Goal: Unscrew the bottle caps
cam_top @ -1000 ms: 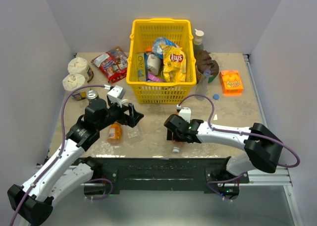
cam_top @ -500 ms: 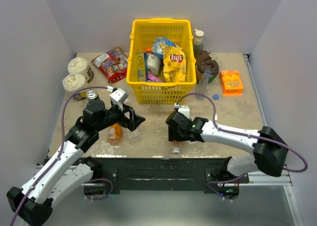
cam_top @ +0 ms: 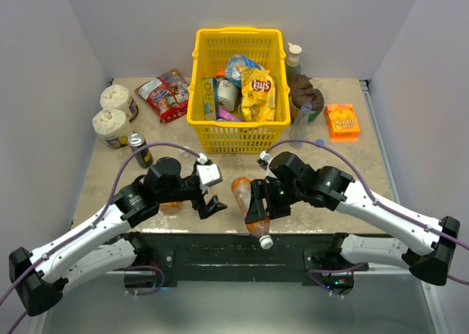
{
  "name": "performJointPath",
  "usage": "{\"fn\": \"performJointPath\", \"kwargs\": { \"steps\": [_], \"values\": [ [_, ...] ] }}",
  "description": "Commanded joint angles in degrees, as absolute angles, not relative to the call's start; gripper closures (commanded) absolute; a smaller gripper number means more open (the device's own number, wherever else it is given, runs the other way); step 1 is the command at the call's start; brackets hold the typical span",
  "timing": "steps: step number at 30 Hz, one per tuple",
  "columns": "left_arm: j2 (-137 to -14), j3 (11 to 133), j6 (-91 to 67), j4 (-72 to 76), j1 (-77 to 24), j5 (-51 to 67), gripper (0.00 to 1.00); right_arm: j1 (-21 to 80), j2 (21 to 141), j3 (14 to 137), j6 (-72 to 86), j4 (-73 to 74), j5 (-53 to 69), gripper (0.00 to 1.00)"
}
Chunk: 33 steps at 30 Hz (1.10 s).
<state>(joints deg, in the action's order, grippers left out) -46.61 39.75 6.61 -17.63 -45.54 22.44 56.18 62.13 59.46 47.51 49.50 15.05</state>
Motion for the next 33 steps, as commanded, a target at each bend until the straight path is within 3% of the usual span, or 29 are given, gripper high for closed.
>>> {"fn": "performJointPath", "kwargs": {
  "steps": [1,4,14,33],
  "values": [
    [-45.70,42.36,15.10,-20.29,-51.13,17.68,0.04,55.55,60.12,62.40,48.42,51.78,32.75,0.56],
    [-44.56,43.15,17.39,-21.97,-55.17,16.01,0.04,55.46,58.45,60.30,51.49,48.19,39.78,0.56],
    [-43.94,44.47,22.06,-22.59,-63.63,11.16,0.05,55.46,59.59,60.20,51.95,47.19,45.18,0.58],
    [-51.06,44.74,15.82,-16.79,-68.82,24.33,0.04,55.46,62.49,58.63,53.00,39.04,52.20,0.61]
  ]
}}
